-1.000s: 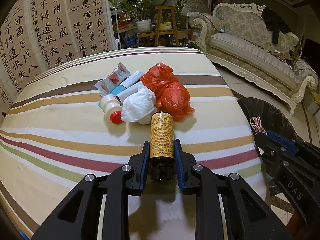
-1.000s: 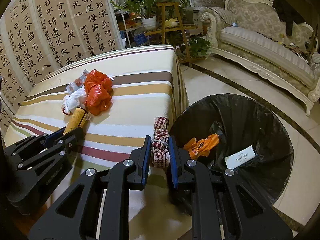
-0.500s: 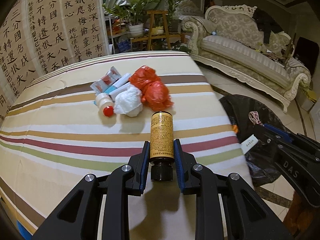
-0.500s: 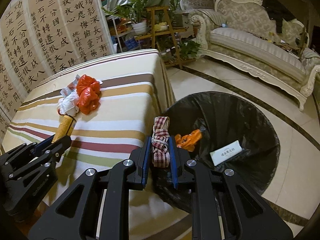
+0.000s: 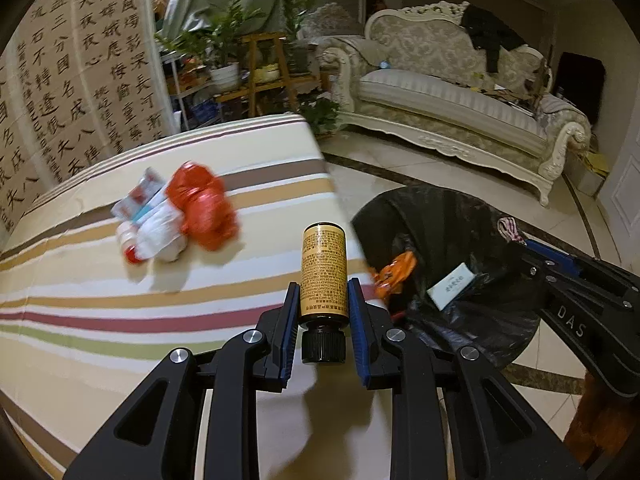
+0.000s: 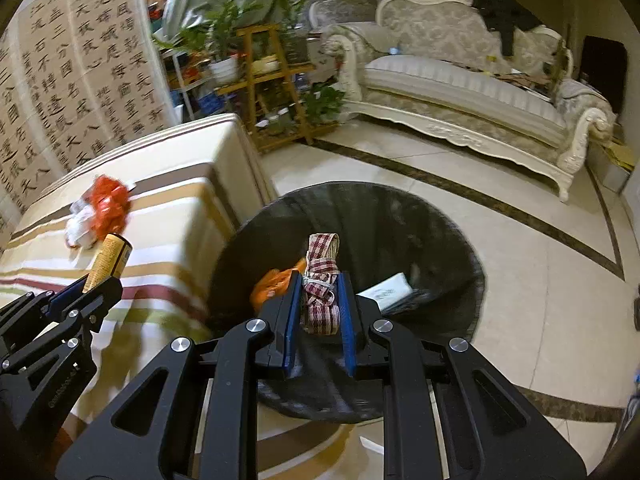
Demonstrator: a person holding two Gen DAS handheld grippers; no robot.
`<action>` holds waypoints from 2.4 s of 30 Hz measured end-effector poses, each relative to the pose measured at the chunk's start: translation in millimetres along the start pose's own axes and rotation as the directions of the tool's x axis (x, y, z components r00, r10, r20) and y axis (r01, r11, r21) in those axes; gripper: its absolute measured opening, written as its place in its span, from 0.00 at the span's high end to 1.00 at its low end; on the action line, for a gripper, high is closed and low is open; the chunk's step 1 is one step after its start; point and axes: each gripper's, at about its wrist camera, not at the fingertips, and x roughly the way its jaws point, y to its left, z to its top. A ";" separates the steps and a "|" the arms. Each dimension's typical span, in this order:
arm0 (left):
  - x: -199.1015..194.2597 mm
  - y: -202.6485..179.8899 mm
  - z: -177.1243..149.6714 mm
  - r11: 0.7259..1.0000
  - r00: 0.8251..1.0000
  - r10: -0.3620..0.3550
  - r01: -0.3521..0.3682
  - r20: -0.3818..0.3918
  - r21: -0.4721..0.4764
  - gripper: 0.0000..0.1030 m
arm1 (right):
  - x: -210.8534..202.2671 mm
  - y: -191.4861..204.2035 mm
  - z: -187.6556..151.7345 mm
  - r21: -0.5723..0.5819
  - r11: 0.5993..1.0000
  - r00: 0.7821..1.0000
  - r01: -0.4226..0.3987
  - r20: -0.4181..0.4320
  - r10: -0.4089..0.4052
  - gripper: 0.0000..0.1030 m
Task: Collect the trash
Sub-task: 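Carry the plaid ribbon and gold bottle over the bin and open both grippers, then move both open grippers back over the remaining trash on the table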
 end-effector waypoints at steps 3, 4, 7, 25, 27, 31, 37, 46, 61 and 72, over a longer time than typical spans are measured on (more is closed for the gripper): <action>4.4 -11.3 4.6 1.000 1.000 -0.009 0.009 0.004 0.022 0.76 | -0.4 -15.8 2.2 0.025 0.999 1.000 0.023 0.009 -0.024 0.83; 5.4 -13.8 5.5 1.000 1.000 -0.011 0.011 0.005 0.027 0.76 | 0.0 -20.1 2.7 0.031 0.999 1.000 0.029 0.010 -0.030 0.83; 10.7 -23.2 9.0 0.999 1.000 -0.015 0.015 0.004 0.045 0.76 | 2.2 -30.4 3.8 0.046 0.998 0.999 0.043 0.010 -0.043 0.83; 42.4 -53.0 26.5 0.995 1.000 0.019 -0.017 -0.016 0.103 0.76 | 25.9 -43.8 16.0 0.070 0.996 0.999 0.051 0.009 -0.051 0.83; 44.3 -54.2 26.6 0.994 1.000 0.019 -0.016 -0.025 0.109 0.75 | 28.1 -45.2 16.3 0.074 0.996 0.999 0.048 0.008 -0.049 0.82; 43.2 -53.2 27.3 0.995 0.999 0.021 -0.018 -0.024 0.102 0.56 | 28.5 -48.0 16.7 0.085 0.995 0.999 0.045 0.009 -0.046 0.72; 39.4 -47.3 26.4 0.996 1.000 0.028 -0.027 -0.012 0.086 0.43 | 25.6 -51.9 14.7 0.100 0.994 0.999 0.050 0.016 -0.052 0.66; 28.5 -28.3 23.6 0.998 0.999 0.047 -0.046 -0.004 0.047 0.31 | 23.5 -46.6 13.1 0.097 0.994 0.999 0.040 0.014 -0.042 0.56; 4.3 50.9 9.7 0.986 0.990 0.141 -0.142 -0.013 -0.091 0.29 | 26.3 18.6 16.0 0.000 0.999 0.998 -0.054 -0.007 0.054 0.54; -0.4 120.1 -2.6 0.950 0.972 0.230 -0.235 -0.049 -0.204 0.29 | 30.1 79.1 21.0 -0.098 0.987 0.992 -0.128 -0.027 0.126 0.54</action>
